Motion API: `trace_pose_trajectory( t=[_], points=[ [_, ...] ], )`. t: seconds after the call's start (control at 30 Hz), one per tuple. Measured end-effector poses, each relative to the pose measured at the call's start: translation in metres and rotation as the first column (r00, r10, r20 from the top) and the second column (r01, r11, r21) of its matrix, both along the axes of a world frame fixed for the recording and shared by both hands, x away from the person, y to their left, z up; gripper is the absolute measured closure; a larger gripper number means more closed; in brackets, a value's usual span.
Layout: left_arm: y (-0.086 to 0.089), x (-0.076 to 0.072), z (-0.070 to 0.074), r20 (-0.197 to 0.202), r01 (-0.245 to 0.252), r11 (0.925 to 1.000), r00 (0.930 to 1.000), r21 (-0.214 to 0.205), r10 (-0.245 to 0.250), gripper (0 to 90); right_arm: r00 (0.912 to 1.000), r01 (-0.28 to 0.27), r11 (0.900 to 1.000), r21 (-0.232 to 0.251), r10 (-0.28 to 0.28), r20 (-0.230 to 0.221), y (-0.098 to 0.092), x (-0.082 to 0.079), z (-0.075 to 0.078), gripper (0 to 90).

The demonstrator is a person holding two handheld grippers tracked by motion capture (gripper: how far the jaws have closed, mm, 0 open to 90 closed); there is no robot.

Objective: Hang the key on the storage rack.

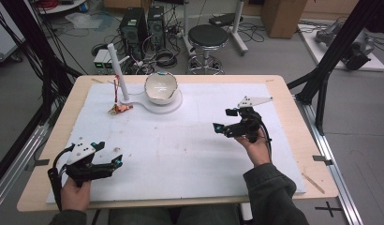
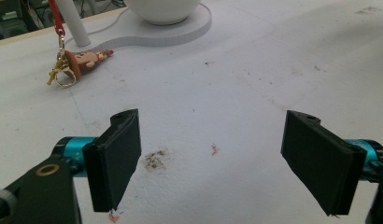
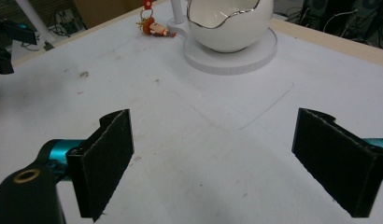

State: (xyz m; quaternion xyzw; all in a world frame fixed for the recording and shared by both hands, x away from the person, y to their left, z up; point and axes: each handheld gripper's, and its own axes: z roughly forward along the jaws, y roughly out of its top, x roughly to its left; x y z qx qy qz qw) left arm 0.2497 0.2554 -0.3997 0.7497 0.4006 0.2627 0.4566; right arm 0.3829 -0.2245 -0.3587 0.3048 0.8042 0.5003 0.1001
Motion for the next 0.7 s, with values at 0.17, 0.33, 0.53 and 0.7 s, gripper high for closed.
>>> trace_pose_trajectory(
  t=[0.17,0.33,0.53,0.7],
  points=[
    [0.0,0.001,0.0,-0.004,0.0,1.0,1.0,0.0,0.0,20.5,0.9999,0.008,1.0,0.004,-0.008,0.007,-0.007,-0.007,-0.006,12.1],
    [-0.001,0.001,-0.001,-0.008,0.001,1.0,1.0,-0.004,-0.001,20.5,0.9998,0.018,0.9998,0.005,-0.018,0.001,-0.015,-0.012,-0.011,12.1],
    [0.0,0.001,-0.001,-0.007,-0.003,1.0,1.0,-0.008,0.003,20.5,0.9992,0.039,0.9992,0.012,-0.039,-0.006,-0.027,-0.019,-0.016,12.1],
    [-0.001,0.001,-0.001,-0.01,-0.001,1.0,0.9999,-0.006,0.001,20.5,0.9985,0.053,0.9982,0.028,-0.053,-0.017,-0.036,-0.025,-0.021,12.0]
  ],
)
